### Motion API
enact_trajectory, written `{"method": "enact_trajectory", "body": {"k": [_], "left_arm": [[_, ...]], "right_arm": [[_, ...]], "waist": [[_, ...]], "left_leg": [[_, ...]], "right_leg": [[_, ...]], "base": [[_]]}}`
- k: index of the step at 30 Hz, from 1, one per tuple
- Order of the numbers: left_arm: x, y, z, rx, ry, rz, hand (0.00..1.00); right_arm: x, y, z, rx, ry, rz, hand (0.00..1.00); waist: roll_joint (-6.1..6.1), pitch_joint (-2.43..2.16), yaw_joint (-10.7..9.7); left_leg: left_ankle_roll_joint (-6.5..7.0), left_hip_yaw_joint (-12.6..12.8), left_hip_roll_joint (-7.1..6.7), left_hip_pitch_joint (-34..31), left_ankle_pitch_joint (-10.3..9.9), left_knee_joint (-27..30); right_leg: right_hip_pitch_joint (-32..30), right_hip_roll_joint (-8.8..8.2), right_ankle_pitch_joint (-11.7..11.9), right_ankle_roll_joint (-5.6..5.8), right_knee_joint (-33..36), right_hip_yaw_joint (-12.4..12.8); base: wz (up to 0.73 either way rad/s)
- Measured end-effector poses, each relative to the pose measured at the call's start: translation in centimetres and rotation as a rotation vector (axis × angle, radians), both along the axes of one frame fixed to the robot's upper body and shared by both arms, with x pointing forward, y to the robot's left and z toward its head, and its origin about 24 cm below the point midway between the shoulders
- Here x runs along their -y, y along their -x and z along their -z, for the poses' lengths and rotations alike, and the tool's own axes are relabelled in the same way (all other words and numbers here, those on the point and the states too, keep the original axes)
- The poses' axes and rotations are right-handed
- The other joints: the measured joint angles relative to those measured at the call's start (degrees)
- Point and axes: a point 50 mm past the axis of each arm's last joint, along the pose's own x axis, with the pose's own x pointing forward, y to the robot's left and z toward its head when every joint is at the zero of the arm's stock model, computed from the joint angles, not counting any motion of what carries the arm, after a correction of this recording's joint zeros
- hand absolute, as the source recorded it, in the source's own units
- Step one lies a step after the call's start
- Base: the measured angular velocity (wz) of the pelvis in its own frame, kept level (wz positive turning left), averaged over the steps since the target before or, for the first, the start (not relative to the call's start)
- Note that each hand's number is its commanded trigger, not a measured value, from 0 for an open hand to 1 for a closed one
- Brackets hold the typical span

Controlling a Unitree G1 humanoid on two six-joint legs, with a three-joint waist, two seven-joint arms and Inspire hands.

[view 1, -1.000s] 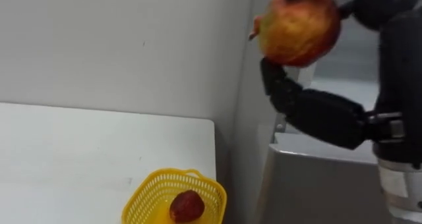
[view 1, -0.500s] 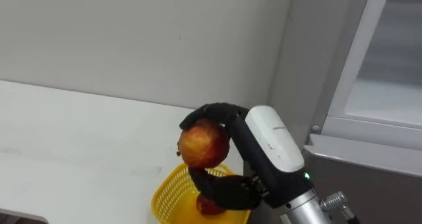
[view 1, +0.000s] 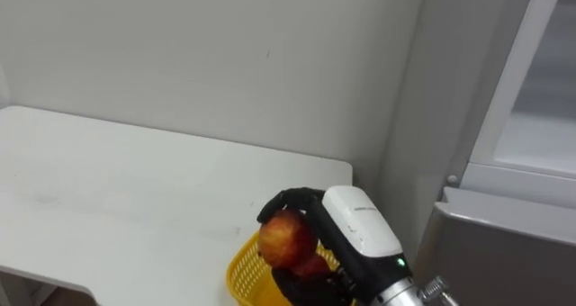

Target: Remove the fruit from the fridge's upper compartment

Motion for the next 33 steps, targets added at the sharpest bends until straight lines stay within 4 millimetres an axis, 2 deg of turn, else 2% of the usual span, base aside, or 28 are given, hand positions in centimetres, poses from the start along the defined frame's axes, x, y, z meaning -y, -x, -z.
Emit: {"method": "enact_trajectory", "body": {"k": [4,13,17,20,21,22,23,24,25,33], "left_arm": [[-0.1,-0.1,0.0,-0.001,-0.012,-0.004,0.0],[-0.1,-0.5,-0.1,0.013,-0.012,0.0,0.0],[-0.1,-0.4,-0.1,0.011,-0.011,0.001,0.0],[0.0,-0.6,-0.2,0.026,-0.007,0.006,0.0],[0.1,-0.7,-0.2,0.033,-0.004,0.008,0.0],[0.2,-0.8,-0.2,0.038,-0.002,0.01,0.0],[0.2,-0.9,-0.2,0.04,-0.001,0.009,0.0],[0.3,-0.9,-0.2,0.041,0.001,0.009,0.0],[0.4,-1.1,-0.2,0.044,0.002,0.01,0.0],[0.3,-2.4,-0.4,0.073,0.0,0.014,0.0]], "right_arm": [[0.3,-0.2,2.1,-0.092,0.053,0.023,1.0],[0.7,-0.3,2.9,-0.132,0.068,0.045,1.0],[1.1,-0.5,3.7,-0.191,0.027,0.062,1.0],[1.4,-0.7,3.8,-0.203,0.011,0.08,1.0],[1.5,-0.7,3.7,-0.201,0.008,0.086,0.71],[1.6,-0.8,3.7,-0.2,0.008,0.091,0.71],[1.7,-0.8,3.7,-0.199,0.007,0.093,0.35],[1.7,-0.8,3.7,-0.2,0.01,0.094,0.25],[1.7,-0.8,3.8,-0.201,0.014,0.096,0.0],[1.7,-0.8,3.8,-0.191,0.015,0.097,0.0]], "waist": [[-0.14,-0.03,0.0],[-0.22,0.0,-0.2],[-0.26,0.18,-0.1],[-0.28,0.66,0.0],[-0.28,0.67,0.0],[-0.33,0.64,0.1],[-0.35,0.62,0.1],[-0.35,0.62,-0.1],[-0.35,0.63,-0.2],[-0.34,0.56,-0.4]], "left_leg": [[0.02,-0.2,-0.05,-0.2,0.0,0.1],[0.02,-0.6,-0.18,-0.7,0.0,0.1],[0.03,-0.7,-0.19,-0.3,0.0,0.1],[0.03,-0.7,-0.2,-0.5,0.0,0.1],[0.03,-0.7,-0.2,-0.7,0.0,0.1],[0.03,-0.7,-0.2,-0.9,0.0,0.1],[0.04,-0.6,-0.2,-1.0,0.0,0.1],[0.04,-0.7,-0.23,-1.0,0.0,0.1],[0.05,-0.8,-0.25,-1.0,0.0,0.1],[0.04,-0.8,-0.2,-1.3,0.0,0.1]], "right_leg": [[-0.1,-0.04,0.0,0.05,0.0,0.0],[-0.4,-0.09,-0.2,0.18,0.0,-0.1],[0.0,-0.08,-0.2,0.19,0.0,-0.1],[-0.2,-0.1,-0.2,0.2,-0.1,-0.1],[-0.4,-0.09,-0.2,0.19,-0.1,-0.1],[-0.6,-0.09,-0.2,0.18,-0.1,0.0],[-0.7,-0.1,-0.2,0.18,-0.1,0.0],[-0.7,-0.1,-0.2,0.18,-0.1,0.0],[-0.7,-0.1,-0.2,0.18,-0.1,0.0],[-0.9,0.05,-0.2,0.18,-0.6,0.0]], "base": [[0.0],[0.02],[0.0],[0.0],[0.0],[0.0],[0.0],[0.0],[0.0],[0.0]]}}
